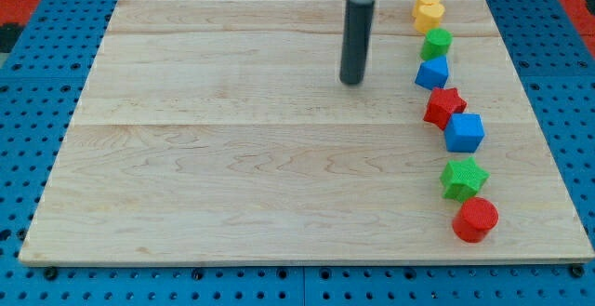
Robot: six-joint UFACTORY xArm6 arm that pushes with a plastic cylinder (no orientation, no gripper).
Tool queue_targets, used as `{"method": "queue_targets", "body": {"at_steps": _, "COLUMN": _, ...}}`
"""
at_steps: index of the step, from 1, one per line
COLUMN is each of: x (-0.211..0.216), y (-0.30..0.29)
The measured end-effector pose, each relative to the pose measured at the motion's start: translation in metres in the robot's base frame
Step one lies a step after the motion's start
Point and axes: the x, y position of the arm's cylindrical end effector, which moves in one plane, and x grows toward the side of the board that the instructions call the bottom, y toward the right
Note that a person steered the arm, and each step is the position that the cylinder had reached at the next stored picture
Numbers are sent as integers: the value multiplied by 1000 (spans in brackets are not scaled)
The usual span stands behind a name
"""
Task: Push the green star to the top left
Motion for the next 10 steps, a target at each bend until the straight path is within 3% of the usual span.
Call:
{"method": "queue_targets", "body": {"at_steps": 2, "x": 202, "y": 18}}
{"method": "queue_targets", "body": {"at_steps": 3, "x": 206, "y": 29}}
{"method": "queue_targets", "body": {"at_steps": 4, "x": 205, "y": 93}}
{"method": "queue_targets", "body": {"at_steps": 5, "x": 206, "y": 203}}
{"method": "queue_targets", "body": {"at_steps": 6, "x": 183, "y": 238}}
{"method": "queue_targets", "body": {"at_steps": 8, "x": 109, "y": 106}}
{"method": "queue_targets", "body": {"at_steps": 9, "x": 123, "y": 43}}
{"method": "queue_targets", "body": {"at_steps": 10, "x": 148, "y": 50}}
